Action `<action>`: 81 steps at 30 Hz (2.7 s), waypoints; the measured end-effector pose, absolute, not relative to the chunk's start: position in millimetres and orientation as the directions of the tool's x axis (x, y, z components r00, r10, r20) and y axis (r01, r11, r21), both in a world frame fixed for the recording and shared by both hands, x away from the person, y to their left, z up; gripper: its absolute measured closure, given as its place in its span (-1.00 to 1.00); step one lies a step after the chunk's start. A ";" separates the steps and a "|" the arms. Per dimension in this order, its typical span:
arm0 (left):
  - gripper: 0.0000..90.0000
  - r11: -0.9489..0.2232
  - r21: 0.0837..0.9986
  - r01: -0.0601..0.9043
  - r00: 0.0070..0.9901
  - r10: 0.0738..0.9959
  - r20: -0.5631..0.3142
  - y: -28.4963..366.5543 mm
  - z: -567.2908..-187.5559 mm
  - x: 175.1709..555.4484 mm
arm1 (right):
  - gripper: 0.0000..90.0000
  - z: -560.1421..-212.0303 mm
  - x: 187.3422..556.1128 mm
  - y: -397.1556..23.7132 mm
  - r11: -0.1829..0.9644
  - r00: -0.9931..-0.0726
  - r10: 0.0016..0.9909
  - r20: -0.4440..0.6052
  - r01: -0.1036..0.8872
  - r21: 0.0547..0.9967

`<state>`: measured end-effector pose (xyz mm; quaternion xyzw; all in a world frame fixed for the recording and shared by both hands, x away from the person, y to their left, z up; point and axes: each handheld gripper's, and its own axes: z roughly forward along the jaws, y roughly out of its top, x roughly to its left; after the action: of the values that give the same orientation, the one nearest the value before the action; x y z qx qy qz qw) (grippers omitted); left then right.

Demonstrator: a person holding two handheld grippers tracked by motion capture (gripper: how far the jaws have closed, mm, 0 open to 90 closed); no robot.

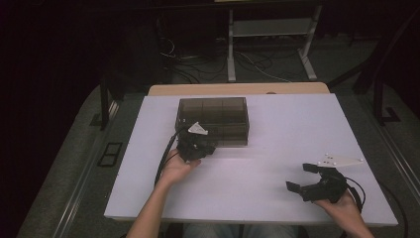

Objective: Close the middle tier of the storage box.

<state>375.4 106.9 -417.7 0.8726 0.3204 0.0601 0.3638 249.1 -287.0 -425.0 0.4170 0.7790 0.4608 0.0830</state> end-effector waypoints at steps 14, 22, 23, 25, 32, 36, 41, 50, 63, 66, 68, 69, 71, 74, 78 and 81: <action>0.99 -0.510 0.675 0.532 0.771 0.621 -0.138 103.4 -416.2 388.4 | -1.00 -425.4 249.4 -286.7 0.236 -0.643 0.725 0.249 0.571 0.787; 0.99 -0.508 0.678 0.531 0.769 0.625 -0.134 102.9 -416.5 395.7 | -1.00 -425.4 249.4 -286.5 0.235 -0.641 0.725 0.252 0.574 0.785; 0.99 -0.503 0.678 0.535 0.766 0.627 -0.140 102.9 -416.6 396.1 | -1.00 -425.5 249.4 -286.5 0.235 -0.641 0.725 0.252 0.574 0.784; 0.99 -0.502 0.677 0.538 0.766 0.627 -0.144 102.8 -416.7 397.6 | -1.00 -425.5 249.4 -286.3 0.235 -0.640 0.725 0.254 0.577 0.782; 0.99 -0.510 0.669 0.541 0.767 0.626 -0.143 101.6 -419.0 400.4 | -1.00 -425.7 249.4 -286.0 0.237 -0.641 0.725 0.252 0.576 0.782; 0.99 -0.511 0.669 0.540 0.767 0.627 -0.140 101.4 -420.6 401.4 | -1.00 -425.7 249.5 -286.0 0.236 -0.640 0.724 0.256 0.580 0.780; 0.95 -0.504 0.671 0.543 0.767 0.624 -0.152 101.9 -419.1 399.7 | -1.00 -425.8 249.6 -285.9 0.236 -0.641 0.723 0.258 0.580 0.779; 0.48 -0.484 0.693 0.534 0.779 0.600 -0.182 108.0 -413.9 388.2 | -1.00 -425.8 249.4 -286.5 0.237 -0.644 0.722 0.254 0.575 0.783; -0.25 -0.477 0.720 0.504 0.813 0.544 -0.208 125.6 -404.6 363.4 | -1.00 -425.5 249.7 -284.5 0.241 -0.647 0.719 0.255 0.576 0.781; -0.45 -0.447 0.741 0.501 0.811 0.541 -0.222 129.6 -402.0 357.7 | -1.00 -425.4 249.8 -284.2 0.242 -0.648 0.718 0.255 0.576 0.781; -0.61 -0.437 0.748 0.499 0.809 0.545 -0.221 132.0 -400.5 353.5 | -1.00 -425.2 249.6 -283.8 0.240 -0.646 0.719 0.259 0.579 0.779; -0.67 -0.436 0.748 0.500 0.808 0.546 -0.222 133.0 -400.0 352.1 | -1.00 -425.1 249.6 -283.7 0.240 -0.646 0.719 0.259 0.579 0.779; -0.77 -0.426 0.750 0.505 0.802 0.553 -0.226 135.0 -399.0 348.2 | -1.00 -425.1 249.6 -283.8 0.241 -0.647 0.718 0.257 0.577 0.780; -0.98 -0.399 0.767 0.503 0.792 0.568 -0.224 138.7 -397.3 342.5 | -1.00 -425.0 249.7 -283.8 0.241 -0.648 0.717 0.257 0.576 0.781; -1.00 -0.371 0.785 0.497 0.784 0.580 -0.222 143.8 -396.5 335.5 | -1.00 -425.0 249.9 -283.4 0.243 -0.649 0.715 0.258 0.577 0.780; -1.00 -0.347 0.799 0.491 0.778 0.587 -0.223 146.9 -397.2 329.1 | -1.00 -424.9 249.7 -283.4 0.241 -0.649 0.716 0.258 0.577 0.781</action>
<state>329.1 146.9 -397.2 0.8189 0.3293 0.0514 0.4672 249.7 -283.4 -424.9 0.4121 0.7841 0.4577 0.0760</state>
